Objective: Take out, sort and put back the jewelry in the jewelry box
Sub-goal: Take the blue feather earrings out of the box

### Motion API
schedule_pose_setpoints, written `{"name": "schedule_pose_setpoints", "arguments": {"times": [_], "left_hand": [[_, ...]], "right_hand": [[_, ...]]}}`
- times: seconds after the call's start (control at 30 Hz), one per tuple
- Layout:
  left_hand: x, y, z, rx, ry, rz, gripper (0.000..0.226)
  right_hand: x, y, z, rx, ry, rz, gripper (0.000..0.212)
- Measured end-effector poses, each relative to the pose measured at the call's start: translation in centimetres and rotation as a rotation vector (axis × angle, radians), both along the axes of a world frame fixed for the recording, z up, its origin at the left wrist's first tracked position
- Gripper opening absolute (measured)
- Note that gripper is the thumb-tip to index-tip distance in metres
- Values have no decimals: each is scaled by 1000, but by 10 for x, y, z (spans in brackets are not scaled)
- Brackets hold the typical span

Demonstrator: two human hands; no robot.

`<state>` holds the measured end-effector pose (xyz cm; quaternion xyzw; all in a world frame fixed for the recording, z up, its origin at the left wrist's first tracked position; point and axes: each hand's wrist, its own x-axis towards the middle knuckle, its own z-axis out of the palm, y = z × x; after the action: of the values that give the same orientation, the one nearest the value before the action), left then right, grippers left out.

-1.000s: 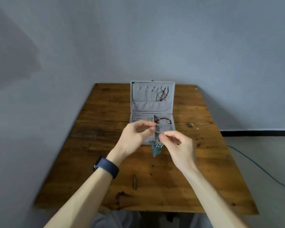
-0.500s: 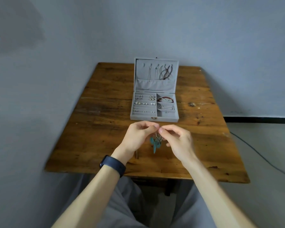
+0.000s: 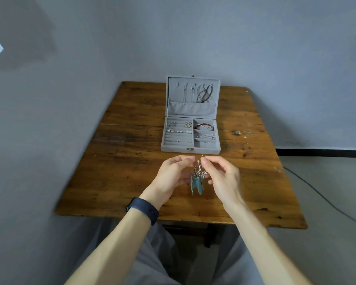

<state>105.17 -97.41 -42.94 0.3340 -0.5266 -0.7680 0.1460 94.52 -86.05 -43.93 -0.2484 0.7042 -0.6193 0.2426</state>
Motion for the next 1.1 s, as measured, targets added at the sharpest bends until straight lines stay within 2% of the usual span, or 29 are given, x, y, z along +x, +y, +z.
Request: {"name": "schedule_pose_setpoints", "arguments": {"times": [0.1, 0.23, 0.33, 0.53, 0.7, 0.9, 1.1], "left_hand": [[0, -1, 3, -97, -24, 57, 24], [11, -8, 7, -304, -49, 116, 15], [29, -16, 13, -350, -31, 153, 14], [70, -32, 18, -298, -99, 190, 17], [104, -43, 18, -235, -169, 196, 20], [127, -46, 5, 64, -181, 263, 22], [134, -48, -1, 59, -202, 213, 24]], "right_hand": [[-2, -1, 2, -25, -10, -53, 12], [-2, -5, 4, -3, -6, -19, 15], [2, -10, 7, 17, -80, 20, 14], [13, -20, 10, 48, -264, 179, 14], [27, -30, 6, 60, -270, 264, 13], [49, -46, -1, 73, -318, 325, 11], [59, -57, -7, 134, -240, 321, 7]]}}
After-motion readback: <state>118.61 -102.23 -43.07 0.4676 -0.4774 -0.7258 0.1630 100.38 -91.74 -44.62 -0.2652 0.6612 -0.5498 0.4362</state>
